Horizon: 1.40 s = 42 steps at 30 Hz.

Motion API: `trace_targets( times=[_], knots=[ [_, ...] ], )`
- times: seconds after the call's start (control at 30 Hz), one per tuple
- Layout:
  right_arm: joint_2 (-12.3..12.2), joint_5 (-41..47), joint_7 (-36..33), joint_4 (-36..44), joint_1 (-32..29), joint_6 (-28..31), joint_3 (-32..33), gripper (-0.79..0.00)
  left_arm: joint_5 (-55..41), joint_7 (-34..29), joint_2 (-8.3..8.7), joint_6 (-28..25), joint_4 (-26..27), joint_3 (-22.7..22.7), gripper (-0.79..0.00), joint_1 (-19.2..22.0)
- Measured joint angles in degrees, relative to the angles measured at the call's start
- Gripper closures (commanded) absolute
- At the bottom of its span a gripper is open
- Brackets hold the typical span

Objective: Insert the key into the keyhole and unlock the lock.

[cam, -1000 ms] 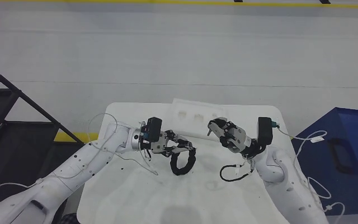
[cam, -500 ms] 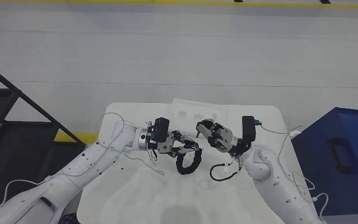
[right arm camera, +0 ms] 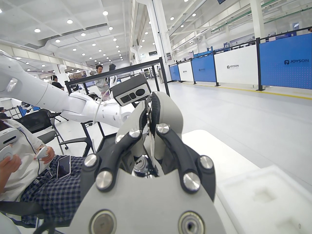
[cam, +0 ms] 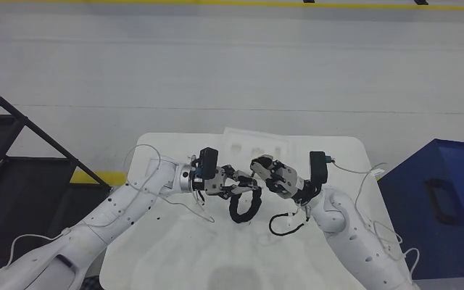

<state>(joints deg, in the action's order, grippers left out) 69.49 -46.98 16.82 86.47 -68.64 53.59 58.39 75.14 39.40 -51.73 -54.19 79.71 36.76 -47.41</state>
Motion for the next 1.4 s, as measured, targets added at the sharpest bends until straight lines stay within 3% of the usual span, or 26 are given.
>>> trace_targets(
  times=[0.5,1.13,1.4],
  knots=[
    [0.1,0.1,-0.9,1.4,-0.7,0.5,1.8,0.000,0.4,-0.7,-0.54,-1.8,0.4,2.9,0.000,-1.5],
    [1.7,-1.2,-0.7,-0.8,2.0,0.6,-1.2,0.000,0.1,-2.5,-1.92,-3.8,0.5,4.3,0.000,-2.4],
    [1.5,-2.7,0.6,-1.2,1.1,1.3,1.0,0.000,-0.6,-2.2,-1.91,-3.8,0.3,4.8,0.000,-2.8]
  ],
)
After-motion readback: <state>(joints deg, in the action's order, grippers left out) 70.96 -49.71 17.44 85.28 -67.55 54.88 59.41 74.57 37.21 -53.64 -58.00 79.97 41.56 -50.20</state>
